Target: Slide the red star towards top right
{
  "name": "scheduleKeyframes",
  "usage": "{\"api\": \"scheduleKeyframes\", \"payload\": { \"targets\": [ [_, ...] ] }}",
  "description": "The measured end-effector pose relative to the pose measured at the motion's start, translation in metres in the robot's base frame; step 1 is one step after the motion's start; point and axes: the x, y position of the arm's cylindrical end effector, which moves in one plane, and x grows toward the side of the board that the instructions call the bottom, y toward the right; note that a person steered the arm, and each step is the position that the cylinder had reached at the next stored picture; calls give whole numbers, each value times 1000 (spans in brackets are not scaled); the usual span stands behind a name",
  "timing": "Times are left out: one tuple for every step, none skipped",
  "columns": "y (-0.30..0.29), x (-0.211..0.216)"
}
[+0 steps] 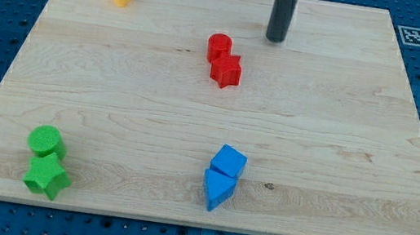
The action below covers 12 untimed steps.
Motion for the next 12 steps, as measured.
{"api": "scheduleKeyframes", "payload": {
  "targets": [
    [11,43],
    [11,49],
    [12,49],
    [14,52],
    [2,52],
    [0,55],
    [1,88],
    [-25,117],
    [-99,121],
    [-162,104],
    [-160,85],
    [-160,85]
  ]
}}
